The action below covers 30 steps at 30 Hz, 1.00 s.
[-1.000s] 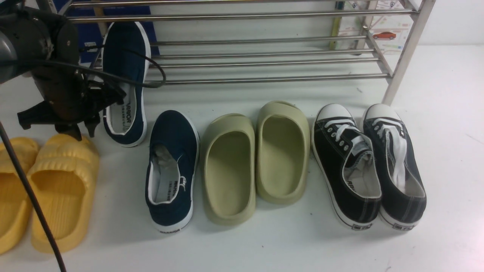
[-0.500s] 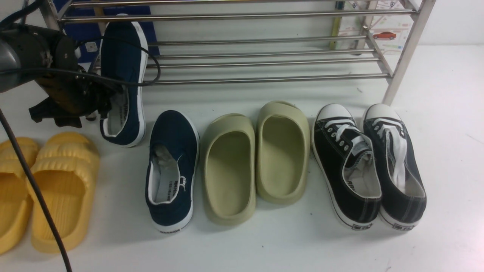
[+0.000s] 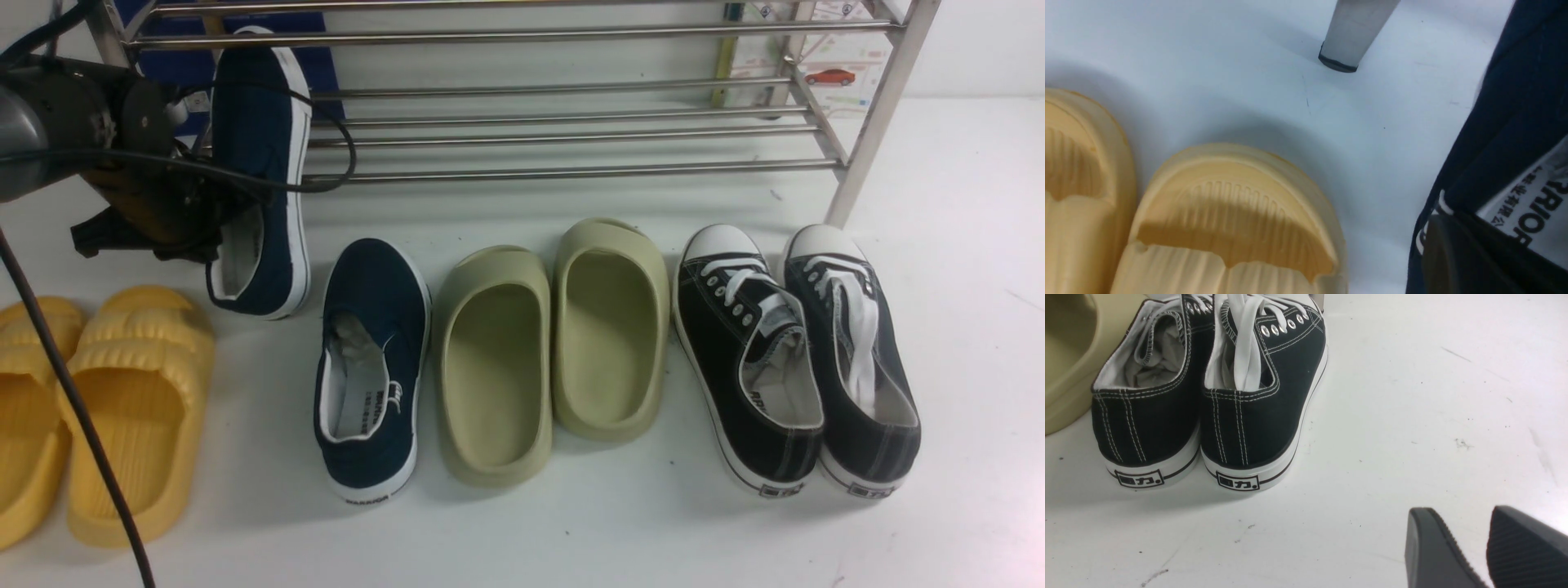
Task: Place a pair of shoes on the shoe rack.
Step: Use the left arm to put a shoe into the shoe rack
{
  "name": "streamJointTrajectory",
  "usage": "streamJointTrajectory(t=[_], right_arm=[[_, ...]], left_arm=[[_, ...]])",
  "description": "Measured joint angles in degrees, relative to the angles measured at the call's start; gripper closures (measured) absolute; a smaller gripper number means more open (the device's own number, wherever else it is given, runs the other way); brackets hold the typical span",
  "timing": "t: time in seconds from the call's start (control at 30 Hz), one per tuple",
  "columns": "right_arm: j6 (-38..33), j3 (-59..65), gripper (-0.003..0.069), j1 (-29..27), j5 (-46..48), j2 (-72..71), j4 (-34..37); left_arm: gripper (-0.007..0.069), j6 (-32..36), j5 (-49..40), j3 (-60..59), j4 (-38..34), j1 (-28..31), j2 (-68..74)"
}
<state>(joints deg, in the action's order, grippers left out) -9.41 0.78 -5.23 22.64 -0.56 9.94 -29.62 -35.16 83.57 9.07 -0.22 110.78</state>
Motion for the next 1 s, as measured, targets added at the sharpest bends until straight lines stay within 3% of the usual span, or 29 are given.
streamJointTrajectory(t=[0.2, 0.37, 0.47, 0.63, 0.87, 1.0], right_arm=[[0.0, 0.0, 0.0412, 0.0, 0.0, 0.0, 0.0], [0.0, 0.0, 0.0412, 0.0, 0.0, 0.0, 0.0], [0.0, 0.0, 0.0412, 0.0, 0.0, 0.0, 0.0], [0.0, 0.0, 0.0412, 0.0, 0.0, 0.0, 0.0], [0.0, 0.0, 0.0412, 0.0, 0.0, 0.0, 0.0], [0.0, 0.0, 0.0412, 0.0, 0.0, 0.0, 0.0]], left_arm=[[0.062, -0.2, -0.3, 0.2, -0.3, -0.2, -0.9], [0.0473, -0.1, -1.3, 0.2, -0.2, -0.2, -1.6], [0.0321, 1.9, -1.5, 0.2, -0.9, -0.2, -1.6], [0.0221, 5.8, -1.2, 0.2, -4.1, -0.2, -1.4], [0.0225, 7.4, -0.8, 0.3, -5.9, -0.2, 1.6], [0.0284, 8.7, -0.8, 0.3, -6.0, -0.2, 3.5]])
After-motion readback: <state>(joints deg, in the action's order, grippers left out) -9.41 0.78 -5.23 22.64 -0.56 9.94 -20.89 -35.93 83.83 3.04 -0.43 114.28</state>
